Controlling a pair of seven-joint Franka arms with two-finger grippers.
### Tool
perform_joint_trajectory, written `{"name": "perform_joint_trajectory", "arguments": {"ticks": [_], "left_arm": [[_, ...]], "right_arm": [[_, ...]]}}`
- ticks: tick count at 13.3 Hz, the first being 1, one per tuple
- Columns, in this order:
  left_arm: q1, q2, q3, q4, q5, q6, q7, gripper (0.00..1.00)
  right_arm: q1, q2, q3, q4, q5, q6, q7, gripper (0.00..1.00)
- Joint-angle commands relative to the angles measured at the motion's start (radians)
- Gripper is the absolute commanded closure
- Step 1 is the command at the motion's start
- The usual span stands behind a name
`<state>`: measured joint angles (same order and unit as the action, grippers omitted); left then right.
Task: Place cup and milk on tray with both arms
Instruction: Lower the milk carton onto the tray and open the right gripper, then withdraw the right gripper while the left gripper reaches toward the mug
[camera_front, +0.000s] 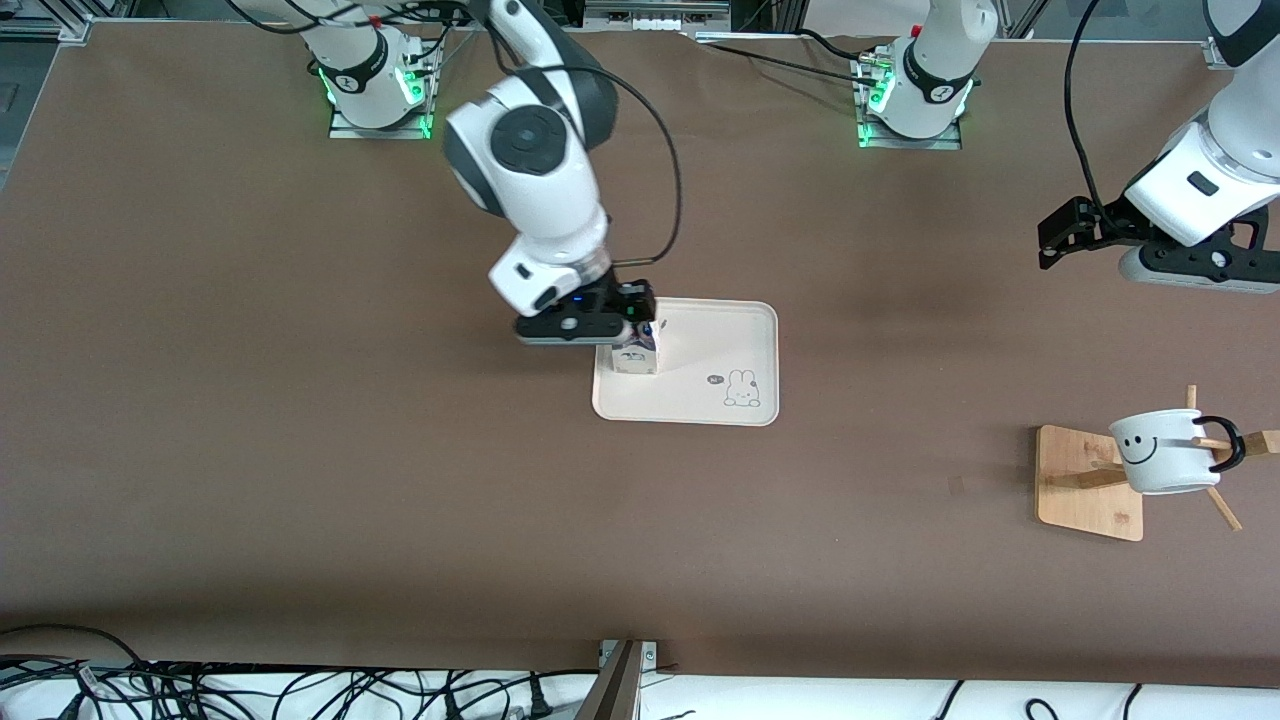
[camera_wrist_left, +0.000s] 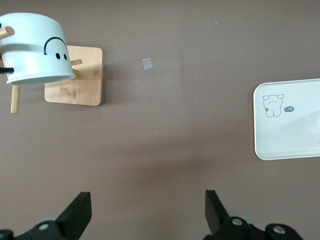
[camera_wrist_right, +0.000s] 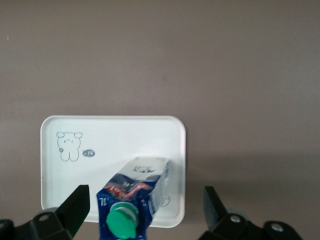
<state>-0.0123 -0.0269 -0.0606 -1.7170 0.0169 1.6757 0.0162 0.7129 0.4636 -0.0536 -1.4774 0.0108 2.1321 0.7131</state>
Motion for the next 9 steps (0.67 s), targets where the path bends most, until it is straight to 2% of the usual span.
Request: {"name": "perform_joint_trajectory", "arguments": {"ticks": [1, 3, 5, 7, 9], "left_arm": [[0.003, 0.027, -0.001, 0.037, -0.041, -0.056, -0.015, 0.00], [-0.001, 0.044, -0.001, 0.051, -0.041, -0.053, -0.015, 0.00], [-0.006, 0.137, -0.002, 0.144, -0.035, -0.056, -0.016, 0.00], [-0.011, 0.205, -0.002, 0.209, -0.028, -0.057, -0.015, 0.00], [-0.006, 0.217, -0.001, 0.212, -0.028, -0.045, -0.024, 0.00]], "right_arm": [[-0.003, -0.095, -0.087, -0.017, 0.006, -0.079, -0.070, 0.00], [-0.010, -0.143, -0.153, -0.020, 0.070, -0.134, -0.176, 0.00], [-0.012, -0.184, -0.231, -0.023, 0.153, -0.232, -0.329, 0.00], [-0.013, -0.238, -0.287, -0.037, 0.153, -0.329, -0.424, 0.00], [-0.021, -0.298, -0.345, -0.058, 0.153, -0.406, -0.524, 0.00]]}}
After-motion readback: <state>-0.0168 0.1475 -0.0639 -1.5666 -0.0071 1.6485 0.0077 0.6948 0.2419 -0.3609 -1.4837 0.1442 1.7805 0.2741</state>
